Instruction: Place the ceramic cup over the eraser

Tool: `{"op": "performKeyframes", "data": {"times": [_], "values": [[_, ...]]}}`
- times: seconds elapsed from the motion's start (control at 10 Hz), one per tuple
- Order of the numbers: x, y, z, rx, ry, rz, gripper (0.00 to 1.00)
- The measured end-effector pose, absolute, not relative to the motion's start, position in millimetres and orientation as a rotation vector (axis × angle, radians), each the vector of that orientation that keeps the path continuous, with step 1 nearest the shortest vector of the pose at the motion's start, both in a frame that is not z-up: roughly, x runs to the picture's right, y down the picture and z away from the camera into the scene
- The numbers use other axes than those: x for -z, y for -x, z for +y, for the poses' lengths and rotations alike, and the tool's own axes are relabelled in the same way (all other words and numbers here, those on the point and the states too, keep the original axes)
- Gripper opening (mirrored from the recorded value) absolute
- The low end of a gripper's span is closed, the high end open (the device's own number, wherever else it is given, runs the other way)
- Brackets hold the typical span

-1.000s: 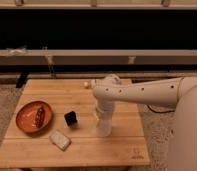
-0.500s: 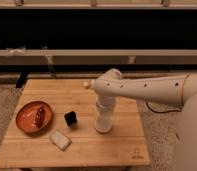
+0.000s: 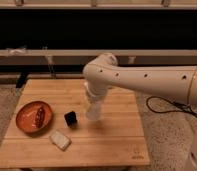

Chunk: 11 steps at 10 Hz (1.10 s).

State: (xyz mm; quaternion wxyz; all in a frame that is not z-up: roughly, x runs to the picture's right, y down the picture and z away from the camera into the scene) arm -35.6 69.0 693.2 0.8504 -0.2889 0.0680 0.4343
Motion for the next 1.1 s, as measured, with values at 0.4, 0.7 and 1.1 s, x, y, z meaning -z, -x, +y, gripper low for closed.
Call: {"op": "performKeyframes", "data": {"times": [0.4, 0.7, 1.1], "values": [[-672.4, 80.8, 55.6, -0.797, 0.608, 0.031, 0.0], [-674.2, 98.7, 58.9, -0.746, 0.634, -0.005, 0.0], [-684.2, 120.9, 78.2, -0.665, 0.693, 0.002, 0.0]]}}
